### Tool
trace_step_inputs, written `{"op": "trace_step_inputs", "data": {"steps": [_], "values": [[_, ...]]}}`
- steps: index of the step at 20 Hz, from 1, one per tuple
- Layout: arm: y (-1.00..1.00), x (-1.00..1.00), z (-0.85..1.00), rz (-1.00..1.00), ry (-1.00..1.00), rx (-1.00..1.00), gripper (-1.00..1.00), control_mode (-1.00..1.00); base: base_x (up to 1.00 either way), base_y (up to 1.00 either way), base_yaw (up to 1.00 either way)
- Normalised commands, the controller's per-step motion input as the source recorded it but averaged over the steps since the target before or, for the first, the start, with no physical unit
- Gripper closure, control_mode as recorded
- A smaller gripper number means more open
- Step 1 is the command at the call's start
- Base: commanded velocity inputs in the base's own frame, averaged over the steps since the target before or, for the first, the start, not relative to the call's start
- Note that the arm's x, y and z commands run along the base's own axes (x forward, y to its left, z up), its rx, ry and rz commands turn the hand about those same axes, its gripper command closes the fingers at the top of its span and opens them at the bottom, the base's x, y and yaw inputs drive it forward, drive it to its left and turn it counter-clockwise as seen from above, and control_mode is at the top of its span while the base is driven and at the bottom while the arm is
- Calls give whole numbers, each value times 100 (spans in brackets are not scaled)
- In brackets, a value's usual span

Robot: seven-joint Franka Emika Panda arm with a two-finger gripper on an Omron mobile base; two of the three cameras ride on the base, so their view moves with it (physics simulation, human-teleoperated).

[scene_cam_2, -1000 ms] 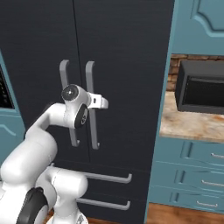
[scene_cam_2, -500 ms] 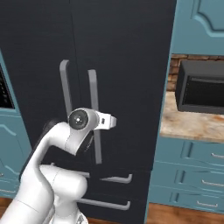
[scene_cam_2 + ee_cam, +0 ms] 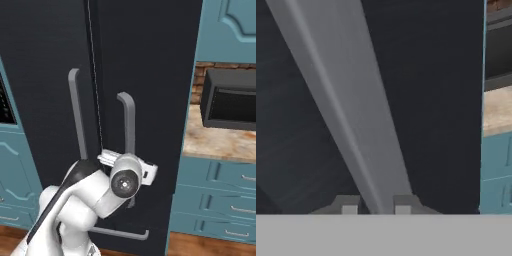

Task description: Retrieve a lemon from the fridge and place it on the cutting board with the fish.

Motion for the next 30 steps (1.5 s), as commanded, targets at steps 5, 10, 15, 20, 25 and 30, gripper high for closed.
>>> {"op": "trace_step_inputs", "data": {"steps": [5, 10, 15, 20, 25, 30], "values": [[-83, -90, 10, 0, 7, 7, 100, -100, 0, 0, 0], [-43, -45, 0, 0, 3, 0, 100, -100, 0, 0, 0], [0, 0, 0, 0, 0, 0, 100, -100, 0, 0, 0], [5, -55, 0, -7, 2, -3, -100, -100, 0, 0, 0], [73, -84, 30, -7, 23, -44, -100, -100, 0, 0, 0], [100, -9, 39, -7, 20, -65, -100, -100, 0, 0, 0]]}}
